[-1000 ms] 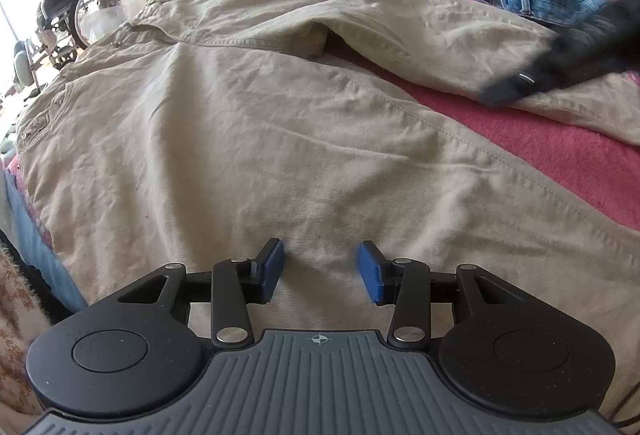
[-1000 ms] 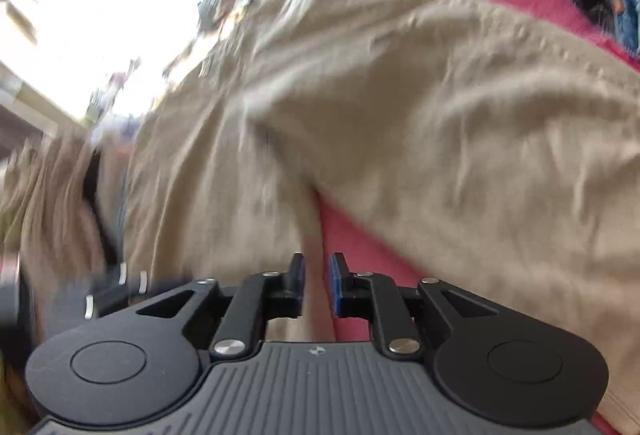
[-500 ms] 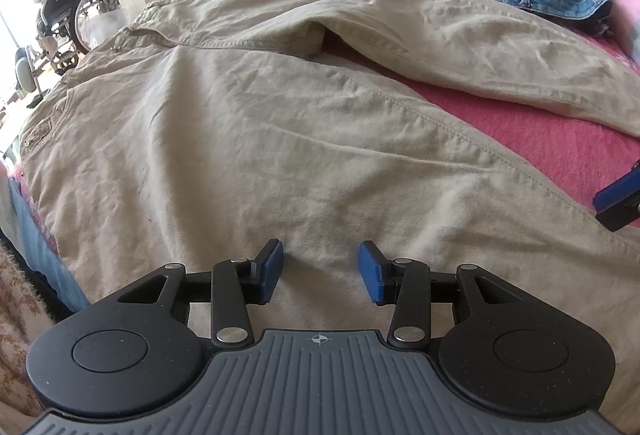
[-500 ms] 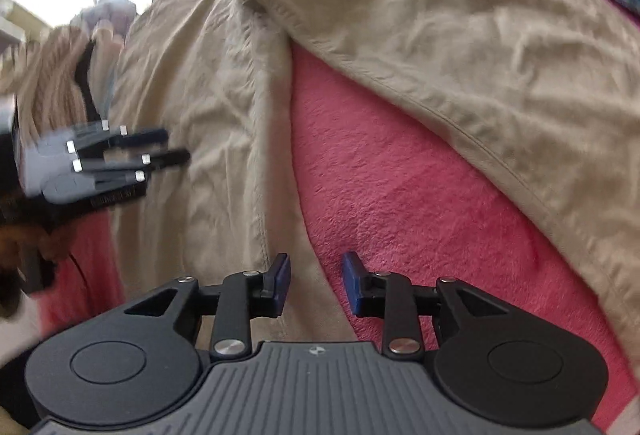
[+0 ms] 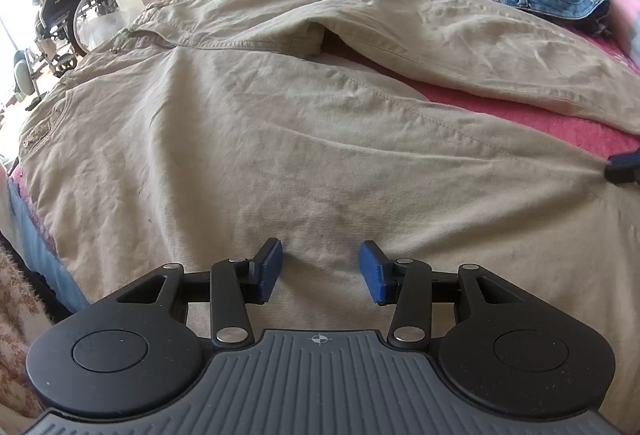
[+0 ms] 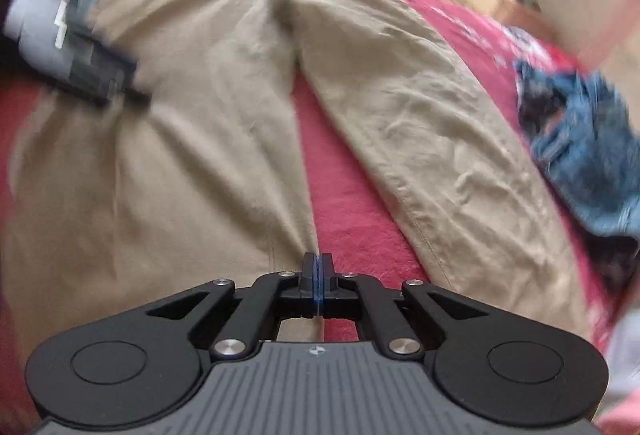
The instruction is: Fold clothes
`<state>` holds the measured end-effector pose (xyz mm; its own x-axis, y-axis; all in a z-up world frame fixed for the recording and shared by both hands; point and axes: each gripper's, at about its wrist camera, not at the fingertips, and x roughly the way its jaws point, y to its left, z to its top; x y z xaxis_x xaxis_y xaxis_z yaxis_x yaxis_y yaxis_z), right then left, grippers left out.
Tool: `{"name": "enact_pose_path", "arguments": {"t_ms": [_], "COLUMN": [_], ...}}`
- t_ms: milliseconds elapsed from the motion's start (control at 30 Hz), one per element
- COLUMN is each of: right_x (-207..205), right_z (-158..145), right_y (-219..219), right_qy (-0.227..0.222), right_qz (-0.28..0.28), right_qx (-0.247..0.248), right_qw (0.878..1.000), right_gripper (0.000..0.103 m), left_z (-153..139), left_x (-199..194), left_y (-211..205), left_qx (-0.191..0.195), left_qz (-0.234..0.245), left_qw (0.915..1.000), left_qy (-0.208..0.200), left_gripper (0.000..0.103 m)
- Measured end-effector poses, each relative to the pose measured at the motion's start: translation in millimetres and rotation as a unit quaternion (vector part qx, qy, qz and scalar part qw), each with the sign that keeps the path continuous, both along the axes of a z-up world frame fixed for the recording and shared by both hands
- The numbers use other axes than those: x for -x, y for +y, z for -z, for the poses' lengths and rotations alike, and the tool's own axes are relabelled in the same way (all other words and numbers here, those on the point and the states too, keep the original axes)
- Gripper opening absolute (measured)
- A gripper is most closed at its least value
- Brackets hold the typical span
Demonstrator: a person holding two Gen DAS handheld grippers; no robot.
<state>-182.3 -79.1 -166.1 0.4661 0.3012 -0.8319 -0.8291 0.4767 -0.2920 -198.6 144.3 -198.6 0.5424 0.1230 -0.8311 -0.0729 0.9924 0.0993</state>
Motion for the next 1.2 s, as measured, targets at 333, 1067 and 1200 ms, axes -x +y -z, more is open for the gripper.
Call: {"name": "enact_pose_path", "arguments": {"t_ms": [333, 1067, 1200], "right_x": [-54.4, 26.7, 34.5], "right_z": [-37.6, 3.1, -22.9], "right_y": [-16.9, -173.9, -199.5], "right_qy": [0.029, 0.214, 0.219], "right_qz": [0.154, 0.081, 0.153], "right_qx": [-0.094, 0.033, -0.031], "right_qw": [0.983, 0.973, 0.963], "right_gripper": [0.016, 0.016, 0.018], "left_z": [0.3, -6.9, -14.3], "left_x": [0.2, 0.3, -5.1], "left_y": [0.6, -5.6, 1.8], "left_qx": [-0.007, -0.071, -0.075], "left_qz": [-0.002, 0.000, -0.036], "left_qw": [1.0000, 0.9974, 0.9963], "left_qy": [-0.003, 0.014, 0.023], "left_gripper": [0.046, 0.048, 0.048]}}
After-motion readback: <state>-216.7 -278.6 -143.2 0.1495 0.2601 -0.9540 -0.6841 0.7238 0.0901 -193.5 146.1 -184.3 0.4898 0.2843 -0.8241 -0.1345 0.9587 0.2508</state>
